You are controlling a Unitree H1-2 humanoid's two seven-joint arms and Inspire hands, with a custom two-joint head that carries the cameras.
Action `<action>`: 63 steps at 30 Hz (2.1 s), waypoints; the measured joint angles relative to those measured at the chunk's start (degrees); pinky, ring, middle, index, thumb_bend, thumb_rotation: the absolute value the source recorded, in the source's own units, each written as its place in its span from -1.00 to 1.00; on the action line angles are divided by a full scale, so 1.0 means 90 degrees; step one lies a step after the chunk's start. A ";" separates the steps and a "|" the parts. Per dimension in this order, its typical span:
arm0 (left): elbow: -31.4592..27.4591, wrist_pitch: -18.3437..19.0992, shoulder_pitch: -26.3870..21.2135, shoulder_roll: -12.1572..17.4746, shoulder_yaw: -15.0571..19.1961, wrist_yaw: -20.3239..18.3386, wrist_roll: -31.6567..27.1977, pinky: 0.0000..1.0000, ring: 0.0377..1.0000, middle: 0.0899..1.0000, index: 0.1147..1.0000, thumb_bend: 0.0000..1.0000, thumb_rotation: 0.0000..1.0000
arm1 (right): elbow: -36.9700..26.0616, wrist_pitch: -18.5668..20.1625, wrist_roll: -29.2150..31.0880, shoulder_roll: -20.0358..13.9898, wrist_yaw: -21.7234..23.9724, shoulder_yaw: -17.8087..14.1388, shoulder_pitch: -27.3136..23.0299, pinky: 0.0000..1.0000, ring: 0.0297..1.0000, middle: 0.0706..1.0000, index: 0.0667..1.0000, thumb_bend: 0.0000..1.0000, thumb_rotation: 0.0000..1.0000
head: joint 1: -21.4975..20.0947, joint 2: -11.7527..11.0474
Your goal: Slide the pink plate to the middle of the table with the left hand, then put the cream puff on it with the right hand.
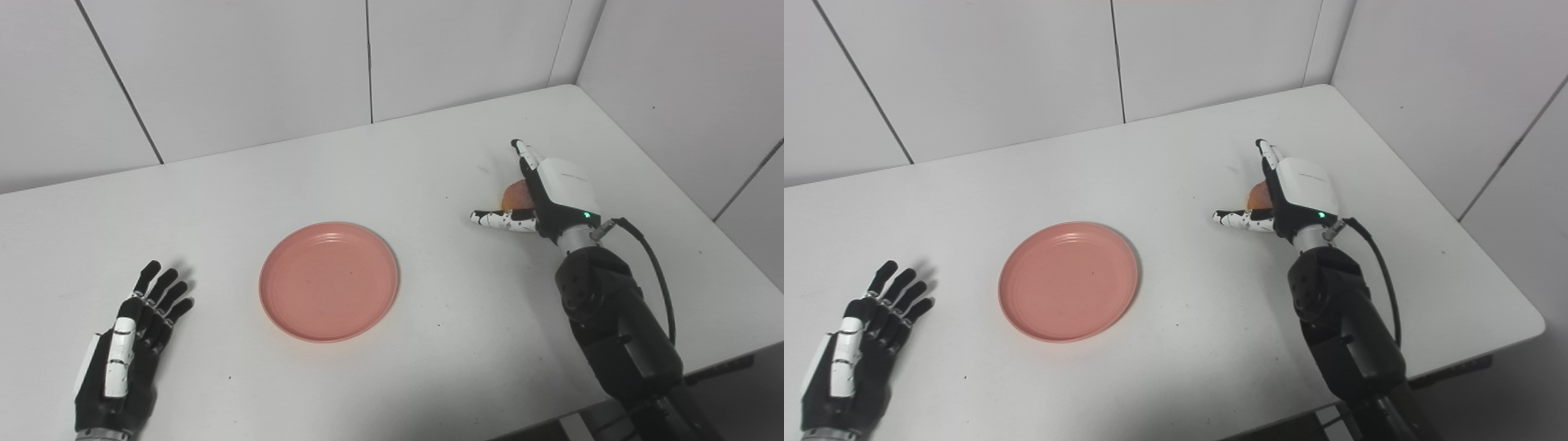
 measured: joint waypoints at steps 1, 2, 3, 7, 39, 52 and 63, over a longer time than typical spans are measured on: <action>-0.0003 0.0000 0.0002 0.0001 0.0000 0.0000 0.0000 0.80 0.85 0.87 0.86 0.19 0.83 | 0.0062 0.0000 0.0032 0.0000 -0.0005 0.0009 -0.0028 0.57 0.80 0.88 0.93 0.86 0.22 | 0.0000 0.0000; -0.0003 0.0000 0.0002 0.0002 -0.0001 -0.0001 -0.0001 0.80 0.85 0.88 0.86 0.19 0.83 | 0.0150 0.0000 0.0072 0.0000 -0.0008 0.0014 -0.0065 0.56 0.80 0.87 0.93 0.86 0.21 | 0.0000 0.0000; -0.0003 0.0000 0.0002 0.0002 -0.0001 -0.0005 -0.0002 0.81 0.86 0.88 0.86 0.19 0.83 | 0.0200 -0.0001 0.0116 0.0000 -0.0011 0.0018 -0.0094 0.55 0.79 0.87 0.92 0.86 0.20 | -0.0010 0.0000; -0.0013 0.0004 0.0009 0.0005 -0.0001 -0.0007 -0.0004 0.82 0.86 0.89 0.87 0.18 0.83 | 0.0337 -0.0001 0.0185 0.0000 -0.0085 0.0062 -0.0161 0.57 0.80 0.86 0.92 0.85 0.17 | -0.0020 0.0010; -0.0221 0.0057 0.0225 0.0022 0.0009 -0.0014 -0.0053 0.86 0.88 0.91 0.90 0.15 0.88 | 0.0657 0.0267 -0.0122 0.0201 -0.0410 -0.0355 -0.0182 0.17 0.47 0.56 0.57 0.66 -0.25 | -0.0020 0.0166; -0.0240 0.0110 0.0248 0.0025 0.0013 -0.0021 -0.0129 0.86 0.88 0.91 0.90 0.10 0.86 | 0.0875 0.0263 0.0366 0.0093 -0.0774 -0.0311 -0.0277 -0.45 -0.30 -0.16 0.05 0.12 -0.70 | 0.0000 0.0186; -0.0284 0.0150 0.0277 0.0015 0.0009 -0.0010 -0.0142 0.85 0.87 0.90 0.88 0.04 0.93 | 0.0743 0.0260 0.0715 0.0002 -0.1005 -0.0110 -0.0175 -0.42 -0.30 -0.19 -0.10 0.00 -0.72 | 0.0127 0.0146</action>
